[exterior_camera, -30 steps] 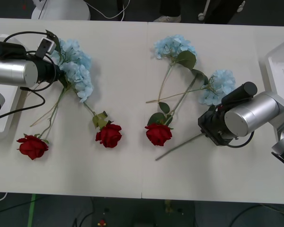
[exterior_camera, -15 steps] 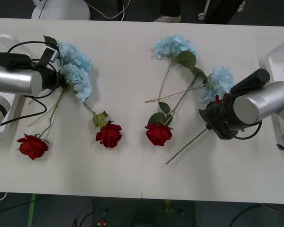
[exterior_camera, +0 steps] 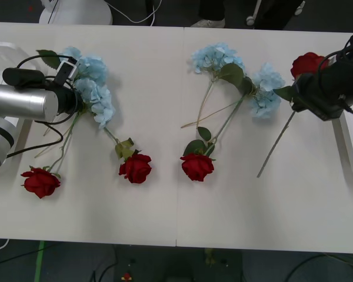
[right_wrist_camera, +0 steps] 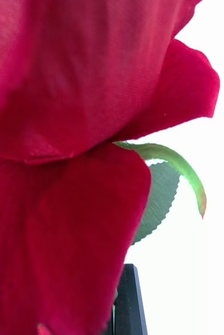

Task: Put the red flowers into the right box and the blue flowers into the left box

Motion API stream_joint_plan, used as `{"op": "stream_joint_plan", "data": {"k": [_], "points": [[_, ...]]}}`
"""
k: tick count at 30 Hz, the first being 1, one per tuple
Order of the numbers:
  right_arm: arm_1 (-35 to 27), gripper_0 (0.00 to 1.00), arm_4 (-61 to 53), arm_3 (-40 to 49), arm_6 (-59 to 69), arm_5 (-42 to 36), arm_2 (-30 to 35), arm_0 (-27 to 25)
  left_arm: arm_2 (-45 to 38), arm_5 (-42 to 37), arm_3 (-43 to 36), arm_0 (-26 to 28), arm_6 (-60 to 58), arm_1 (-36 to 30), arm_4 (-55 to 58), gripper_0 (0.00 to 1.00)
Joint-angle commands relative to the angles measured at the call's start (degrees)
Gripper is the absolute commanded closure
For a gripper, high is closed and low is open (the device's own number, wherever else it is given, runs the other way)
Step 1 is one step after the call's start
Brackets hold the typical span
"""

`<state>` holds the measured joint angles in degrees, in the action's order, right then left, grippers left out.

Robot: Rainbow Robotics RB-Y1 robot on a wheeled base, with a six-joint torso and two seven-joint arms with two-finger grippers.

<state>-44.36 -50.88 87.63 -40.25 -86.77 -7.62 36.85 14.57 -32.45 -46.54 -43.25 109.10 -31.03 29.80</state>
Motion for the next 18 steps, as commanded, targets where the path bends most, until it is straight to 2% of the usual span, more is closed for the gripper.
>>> {"op": "stream_joint_plan", "data": {"k": [1,9,13,18], "points": [[-6.18,1.00,0.17,-5.28,-11.78,-0.33,1.20,6.83,-2.53,-2.79,-4.44,-2.72,1.47,-1.93,2.46,1.00],[-8.91,1.00,9.04,-25.58,-40.44,2.22,1.03,17.46,-11.58,-16.06,-14.02,-2.46,1.47,-9.22,11.07,1.00],[-8.91,1.00,16.69,-34.90,-50.81,7.23,0.76,22.12,-20.81,-22.57,-18.59,0.88,1.47,-13.71,16.43,1.00],[-8.55,1.00,23.19,-41.05,-56.61,16.37,-3.28,23.53,-31.44,-23.27,-18.85,6.68,4.10,-19.24,22.41,1.00]]}}
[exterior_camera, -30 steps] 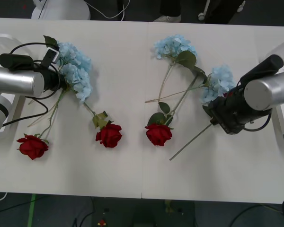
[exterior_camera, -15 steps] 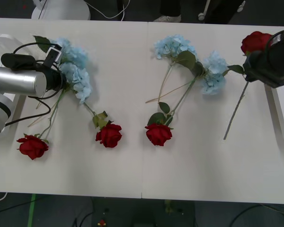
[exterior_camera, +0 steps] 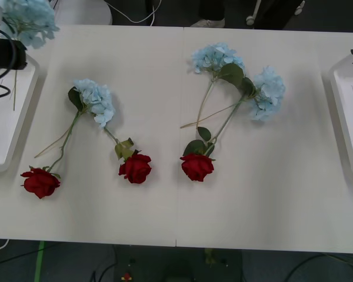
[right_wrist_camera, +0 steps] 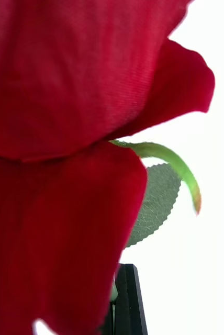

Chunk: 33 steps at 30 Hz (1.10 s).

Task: Put the red flowers into the right box and the blue flowers into the left box

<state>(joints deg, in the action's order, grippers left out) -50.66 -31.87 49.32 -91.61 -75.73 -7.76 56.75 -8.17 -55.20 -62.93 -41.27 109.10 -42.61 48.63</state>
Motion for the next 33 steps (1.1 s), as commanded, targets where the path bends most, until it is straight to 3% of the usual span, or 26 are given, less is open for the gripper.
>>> {"op": "stream_joint_plan", "data": {"k": [1,6,12,19,25,33], "points": [[-1.90,1.00,5.77,-3.44,-5.86,7.09,-3.31,3.54,-10.29,-0.52,-2.46,6.11,5.51,-8.81,4.19,1.00],[0.48,1.00,13.51,-9.77,-6.56,16.49,-3.31,3.54,-17.50,-0.61,-2.37,14.20,9.55,-13.82,4.98,1.00],[2.41,1.00,15.88,-16.71,-6.12,23.96,-3.40,3.54,-19.52,1.94,-2.19,19.91,9.20,-14.96,-1.00,1.00],[5.05,1.00,15.44,-20.93,-4.81,30.03,-3.40,2.13,-15.74,4.32,0.44,18.41,8.58,-14.96,-3.11,1.00],[5.22,1.00,15.26,-20.93,-4.19,34.33,-3.40,-0.07,-9.15,7.74,8.70,15.25,9.02,-14.96,-3.11,1.00],[4.26,1.00,17.02,-24.18,-3.93,35.30,-3.40,-1.12,-5.19,7.66,9.06,14.64,9.02,-13.99,-1.70,1.00]]}}
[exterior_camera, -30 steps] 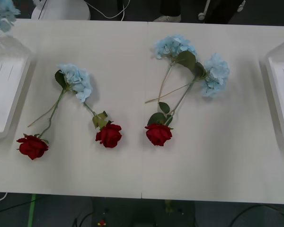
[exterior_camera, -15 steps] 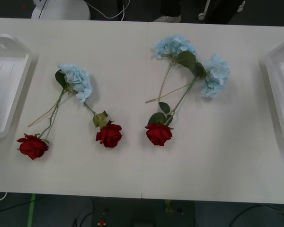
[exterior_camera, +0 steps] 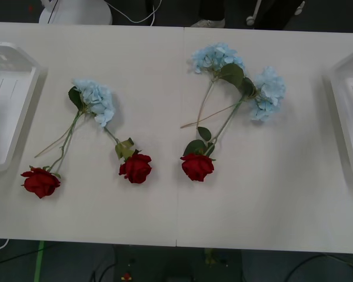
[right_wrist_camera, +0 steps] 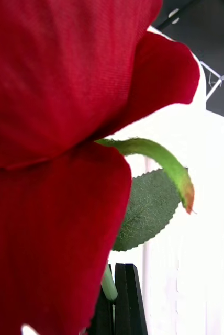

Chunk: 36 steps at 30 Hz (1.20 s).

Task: Put the red flowers into the right box and the blue flowers into the left box

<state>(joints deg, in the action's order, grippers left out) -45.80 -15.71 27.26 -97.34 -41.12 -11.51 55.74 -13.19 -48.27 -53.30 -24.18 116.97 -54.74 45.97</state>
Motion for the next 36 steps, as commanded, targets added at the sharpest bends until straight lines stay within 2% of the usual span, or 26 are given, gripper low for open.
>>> {"op": "stream_joint_plan", "data": {"k": [1,3,4,5,6,7,8,9,10,12,17,19,21,25,27,30,34,36], "points": [[-0.69,1.00,0.85,-2.82,1.89,0.69,0.35,-0.11,-0.25,0.81,-0.58,-2.63,1.07,-1.43,1.14,1.00],[-0.69,1.00,0.68,-4.05,1.89,0.60,0.35,-0.11,-0.25,1.43,-0.58,-2.98,0.98,-0.55,0.53,0.83],[-0.69,1.00,0.59,-4.49,1.89,0.69,0.26,-0.11,-0.25,2.30,-0.58,-3.07,0.89,-0.02,0.27,0.57],[-0.69,1.00,0.59,-5.02,1.89,0.69,0.17,-0.11,-0.25,2.57,-0.49,-3.07,0.81,0.33,-0.09,0.36],[-0.69,1.00,0.59,-5.20,1.89,0.60,0.17,-0.19,-0.25,2.57,-0.49,-3.07,0.81,0.42,-0.09,0.30],[-0.69,0.94,0.59,-5.46,1.89,0.60,0.08,-0.11,-0.34,2.66,-0.49,-3.07,0.72,0.51,-0.17,0.22],[-0.61,0.78,0.33,-5.55,1.89,0.60,0.17,-0.11,-0.34,2.57,-0.49,-3.07,0.72,0.51,0.27,0.17],[-0.69,0.69,0.24,-5.55,1.89,0.60,0.17,-0.19,-0.34,2.48,-0.49,-3.15,0.72,0.51,0.62,0.15],[-0.69,0.56,0.06,-5.55,1.89,0.60,0.17,-0.11,-0.61,1.69,-0.58,-3.33,0.72,0.51,1.50,0.13],[-0.69,0.36,-0.11,-5.55,1.63,0.51,0.17,-0.11,-2.98,-2.97,-0.58,-4.12,1.07,0.51,6.42,0.09],[-1.93,0.11,-2.22,-3.88,0.58,-3.09,0.35,0.25,-5.18,-12.99,-2.43,-5.79,5.29,0.59,16.44,0.09],[-2.98,0.05,-5.56,-1.86,-0.04,-6.34,0.96,0.33,-5.09,-15.36,-4.27,-6.41,5.20,1.30,17.67,0.09],[-4.65,0.00,-9.78,1.66,-0.74,-11.26,2.19,0.33,-5.00,-17.65,-7.52,-7.02,4.76,2.26,17.49,0.09],[-7.55,0.00,-16.29,7.90,-1.53,-19.61,4.13,0.33,-3.68,-20.02,-12.80,-7.72,4.06,4.55,15.73,0.01],[-8.96,0.00,-21.21,11.68,-1.18,-26.65,5.53,0.33,-0.96,-20.11,-16.40,-7.90,3.35,6.75,14.24,0.00],[-9.48,0.00,-26.66,14.49,-0.39,-32.71,6.85,0.25,2.91,-19.49,-19.57,-7.99,2.74,9.47,11.87,0.00],[-9.13,0.00,-35.97,19.24,8.40,-41.06,6.85,0.25,8.97,-18.79,-22.99,-7.90,2.30,14.31,5.19,0.00],[-8.34,0.00,-41.07,21.79,17.80,-44.14,6.59,0.25,12.84,-18.79,-24.14,-7.90,2.48,15.18,2.20,0.00]]}}
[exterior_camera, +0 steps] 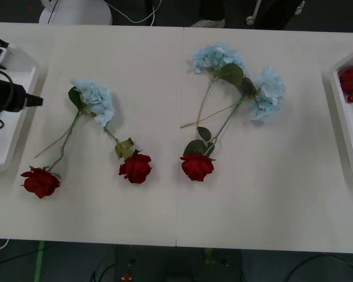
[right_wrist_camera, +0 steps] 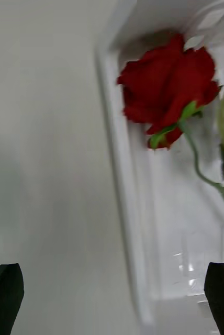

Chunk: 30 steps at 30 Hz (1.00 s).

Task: Put the red flowers into the right box and the blue flowers into the left box

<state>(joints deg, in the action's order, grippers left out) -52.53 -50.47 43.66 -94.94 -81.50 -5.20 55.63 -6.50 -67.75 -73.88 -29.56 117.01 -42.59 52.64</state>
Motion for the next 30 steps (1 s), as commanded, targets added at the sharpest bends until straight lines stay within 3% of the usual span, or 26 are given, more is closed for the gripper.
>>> {"op": "stream_joint_plan", "data": {"k": [1,5,12,19,28,30], "points": [[-1.35,0.00,-8.42,5.74,18.21,-4.11,0.02,0.35,7.03,0.69,-3.73,-2.52,2.43,3.04,-4.92,0.00],[-0.56,0.00,-21.16,9.69,35.09,-3.58,-4.91,0.35,12.31,2.45,-4.08,-2.52,3.13,3.83,-5.80,0.00],[0.50,0.00,-25.12,22.79,53.89,0.28,-16.77,0.27,15.12,5.26,-4.00,-2.52,3.05,6.73,-12.48,0.00],[4.45,0.00,-18.18,31.84,66.73,3.01,-21.61,-1.32,15.12,5.44,-3.38,-2.52,2.52,9.72,-18.37,0.00],[12.80,0.00,-4.82,32.54,72.26,3.18,-22.13,-4.22,15.82,12.73,4.44,-3.67,3.57,12.35,-18.81,0.00],[14.12,0.00,-2.53,32.54,72.53,3.36,-22.31,-5.10,16.61,13.61,5.94,-4.46,3.66,12.70,-18.81,0.11]]}}
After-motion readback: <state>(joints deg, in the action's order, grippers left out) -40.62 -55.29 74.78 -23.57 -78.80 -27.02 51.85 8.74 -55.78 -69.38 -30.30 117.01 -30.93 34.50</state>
